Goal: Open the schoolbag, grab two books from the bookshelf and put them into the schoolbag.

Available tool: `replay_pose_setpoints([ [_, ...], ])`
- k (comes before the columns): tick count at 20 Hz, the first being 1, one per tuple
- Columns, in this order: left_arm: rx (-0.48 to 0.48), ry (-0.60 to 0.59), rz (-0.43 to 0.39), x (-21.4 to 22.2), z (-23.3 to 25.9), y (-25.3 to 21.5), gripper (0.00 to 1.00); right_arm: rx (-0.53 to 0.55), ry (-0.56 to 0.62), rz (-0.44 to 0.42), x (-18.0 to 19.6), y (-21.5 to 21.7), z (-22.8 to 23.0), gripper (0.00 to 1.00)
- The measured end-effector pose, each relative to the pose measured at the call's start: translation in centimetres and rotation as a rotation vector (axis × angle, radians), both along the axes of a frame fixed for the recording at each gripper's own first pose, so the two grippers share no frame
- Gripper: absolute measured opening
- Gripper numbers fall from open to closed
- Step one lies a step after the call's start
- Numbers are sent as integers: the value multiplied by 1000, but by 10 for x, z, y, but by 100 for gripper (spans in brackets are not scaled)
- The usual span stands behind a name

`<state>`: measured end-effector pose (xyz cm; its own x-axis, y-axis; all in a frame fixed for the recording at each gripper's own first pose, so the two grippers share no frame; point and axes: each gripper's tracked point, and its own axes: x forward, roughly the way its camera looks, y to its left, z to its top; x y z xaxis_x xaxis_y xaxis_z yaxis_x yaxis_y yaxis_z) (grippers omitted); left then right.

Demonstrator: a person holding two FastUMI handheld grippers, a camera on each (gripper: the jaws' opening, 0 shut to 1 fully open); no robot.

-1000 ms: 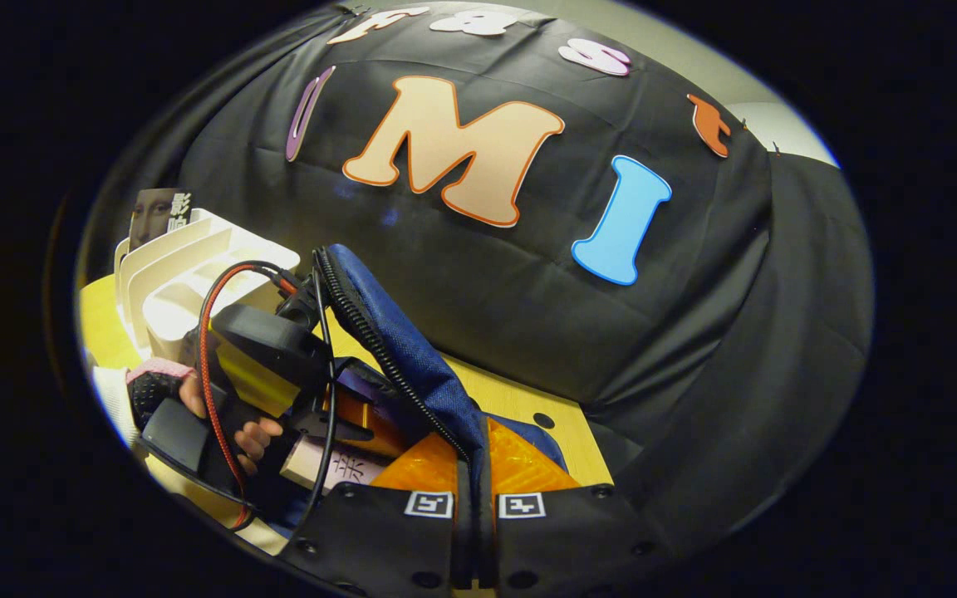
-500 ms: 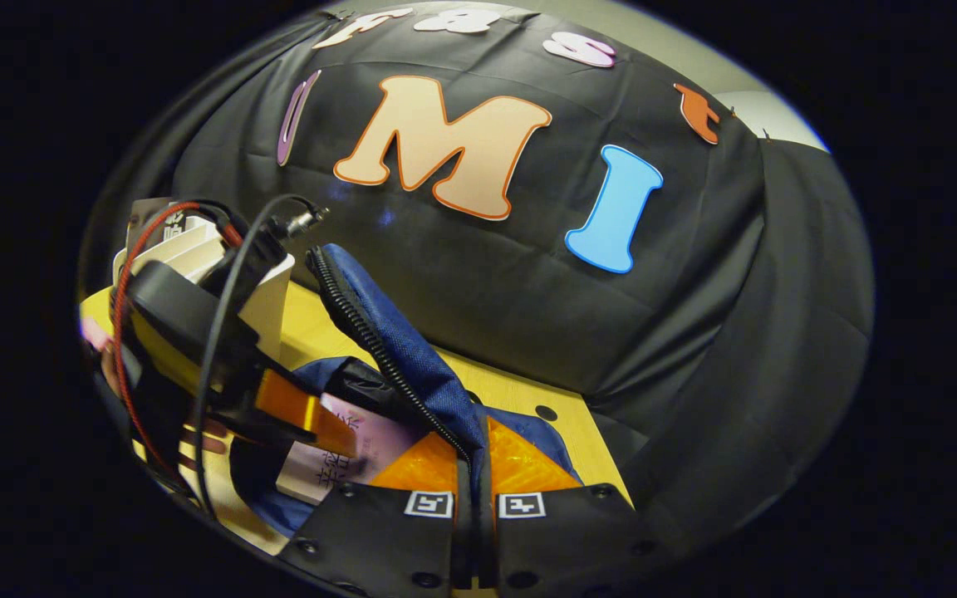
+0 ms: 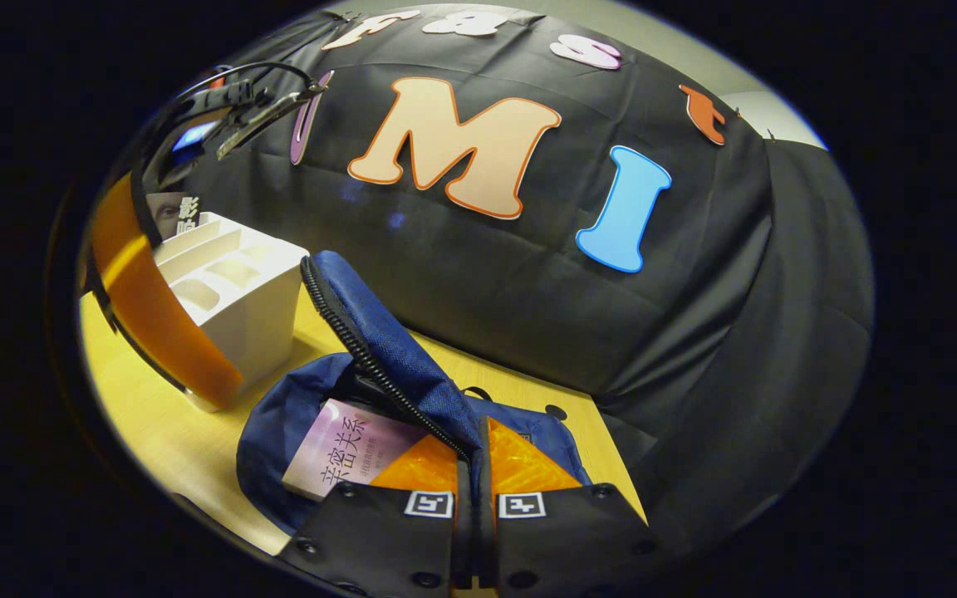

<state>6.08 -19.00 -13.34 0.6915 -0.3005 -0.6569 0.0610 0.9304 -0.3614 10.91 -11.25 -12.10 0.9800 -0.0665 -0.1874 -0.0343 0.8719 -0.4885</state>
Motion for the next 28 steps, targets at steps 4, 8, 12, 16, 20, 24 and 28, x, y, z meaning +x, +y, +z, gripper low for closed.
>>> replay_pose_setpoints([
  [4,33,2,25,-28,46,47,95,-4,-4,-7,0,0,-2,6],
  [8,72,-17,58,-34,102,103,95,-7,4,-46,-5,0,-6,6],
  [12,118,-43,152,-28,162,187,94,14,15,-114,-11,2,-11,6],
  [16,149,-37,239,-20,206,274,95,14,14,-178,-9,3,-15,6],
  [20,190,4,308,-7,215,350,94,11,16,-235,-7,6,-19,4],
  [24,195,45,329,8,205,399,92,4,27,-284,-4,8,-24,6],
  [28,208,93,313,17,186,434,92,-15,29,-334,-5,10,-27,6],
])
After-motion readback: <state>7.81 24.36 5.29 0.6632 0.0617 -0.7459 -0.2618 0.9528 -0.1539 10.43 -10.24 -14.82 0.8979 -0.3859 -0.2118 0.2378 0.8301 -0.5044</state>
